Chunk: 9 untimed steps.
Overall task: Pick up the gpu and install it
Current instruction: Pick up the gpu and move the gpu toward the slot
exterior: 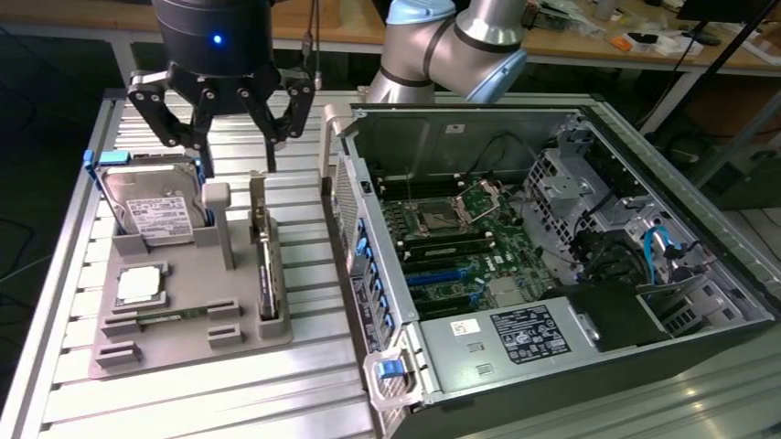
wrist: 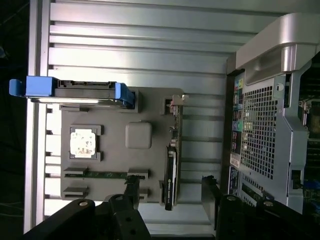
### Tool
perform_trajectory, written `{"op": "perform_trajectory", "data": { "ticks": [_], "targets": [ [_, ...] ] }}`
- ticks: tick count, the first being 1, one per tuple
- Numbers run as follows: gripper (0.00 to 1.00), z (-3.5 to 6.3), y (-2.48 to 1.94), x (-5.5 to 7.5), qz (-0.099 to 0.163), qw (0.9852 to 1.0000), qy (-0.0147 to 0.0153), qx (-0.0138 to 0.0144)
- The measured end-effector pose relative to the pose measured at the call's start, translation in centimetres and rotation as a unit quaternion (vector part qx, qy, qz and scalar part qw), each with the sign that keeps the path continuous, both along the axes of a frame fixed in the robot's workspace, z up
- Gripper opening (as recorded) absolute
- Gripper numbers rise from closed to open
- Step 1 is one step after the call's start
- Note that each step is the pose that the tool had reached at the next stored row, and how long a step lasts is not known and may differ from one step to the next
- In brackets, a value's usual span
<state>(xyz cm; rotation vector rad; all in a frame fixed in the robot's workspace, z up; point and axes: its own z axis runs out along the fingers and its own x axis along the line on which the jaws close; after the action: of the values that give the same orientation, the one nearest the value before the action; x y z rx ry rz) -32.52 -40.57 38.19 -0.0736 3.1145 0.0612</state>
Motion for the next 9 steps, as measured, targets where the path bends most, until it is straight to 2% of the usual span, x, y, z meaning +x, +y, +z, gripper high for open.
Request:
{"op": "perform_trajectory", "data": {
  "ticks": [4, 9],
  "targets": [
    [0.62, -0.73, -0.01, 0.0, 0.000, 1.0000, 0.0009, 0.0000],
    [0.62, -1.80, -0.18, 0.1, 0.000, 1.0000, 0.0041, 0.0000]
  ]
}}
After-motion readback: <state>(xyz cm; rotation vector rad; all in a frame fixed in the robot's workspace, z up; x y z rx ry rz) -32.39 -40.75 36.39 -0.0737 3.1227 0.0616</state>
